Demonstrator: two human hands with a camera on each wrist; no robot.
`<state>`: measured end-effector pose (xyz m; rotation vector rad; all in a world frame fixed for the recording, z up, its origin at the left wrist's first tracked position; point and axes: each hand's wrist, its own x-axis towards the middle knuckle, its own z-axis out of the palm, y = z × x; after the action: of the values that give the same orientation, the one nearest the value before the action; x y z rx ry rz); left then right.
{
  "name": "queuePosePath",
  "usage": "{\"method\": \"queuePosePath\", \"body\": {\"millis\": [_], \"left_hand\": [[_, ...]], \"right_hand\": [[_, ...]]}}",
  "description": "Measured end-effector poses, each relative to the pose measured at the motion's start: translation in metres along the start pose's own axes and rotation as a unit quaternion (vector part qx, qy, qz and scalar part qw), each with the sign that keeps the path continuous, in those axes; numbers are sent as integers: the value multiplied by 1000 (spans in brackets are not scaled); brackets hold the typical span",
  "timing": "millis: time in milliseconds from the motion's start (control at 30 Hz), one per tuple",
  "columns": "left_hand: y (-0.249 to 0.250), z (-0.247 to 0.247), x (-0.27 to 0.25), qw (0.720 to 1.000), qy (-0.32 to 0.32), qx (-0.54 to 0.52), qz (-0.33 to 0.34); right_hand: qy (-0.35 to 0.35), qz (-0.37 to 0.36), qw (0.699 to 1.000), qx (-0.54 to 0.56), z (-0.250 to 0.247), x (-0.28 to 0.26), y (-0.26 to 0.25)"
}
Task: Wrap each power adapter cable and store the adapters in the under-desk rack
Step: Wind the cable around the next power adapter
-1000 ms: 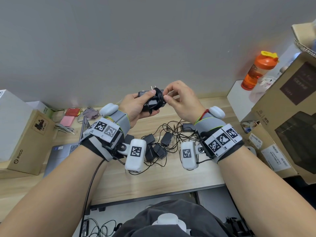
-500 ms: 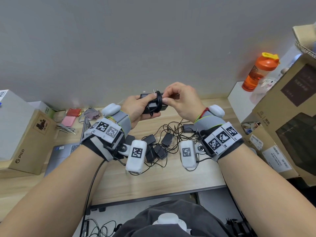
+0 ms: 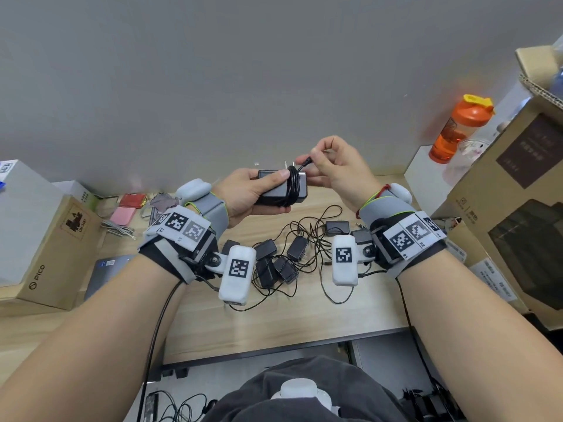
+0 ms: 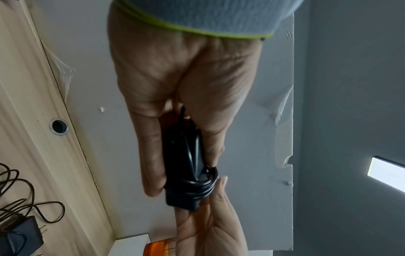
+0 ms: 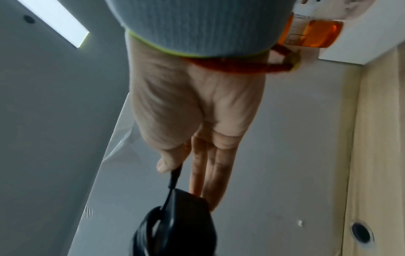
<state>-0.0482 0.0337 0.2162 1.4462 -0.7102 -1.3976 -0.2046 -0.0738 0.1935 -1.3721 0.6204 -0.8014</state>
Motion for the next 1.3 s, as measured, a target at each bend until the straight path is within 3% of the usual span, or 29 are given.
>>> {"method": "queuePosePath", "body": {"millis": [167,433,733,1000,1133,1300], "left_hand": [[-6,1,1,1000,8,8,9],[-11,6,-1,995,-13,92,23],[-20,9,-7,987,-65,149,-19],[-34,10,-5,988,-98,121,-12],[-54,11,7,991,-106,78,-23],[-88,16,20,997,-61,27,-35]], "right_hand": [[-13,20,999,-22,0,-5,4],[53,13,989,-139,4,-3,16],[10,28,985,-168,-1,-19,23],[10,122,988,-92,-7,-41,33],[62,177,981,-46,1,-60,53],[116,203,972,32,6,-82,69]]}}
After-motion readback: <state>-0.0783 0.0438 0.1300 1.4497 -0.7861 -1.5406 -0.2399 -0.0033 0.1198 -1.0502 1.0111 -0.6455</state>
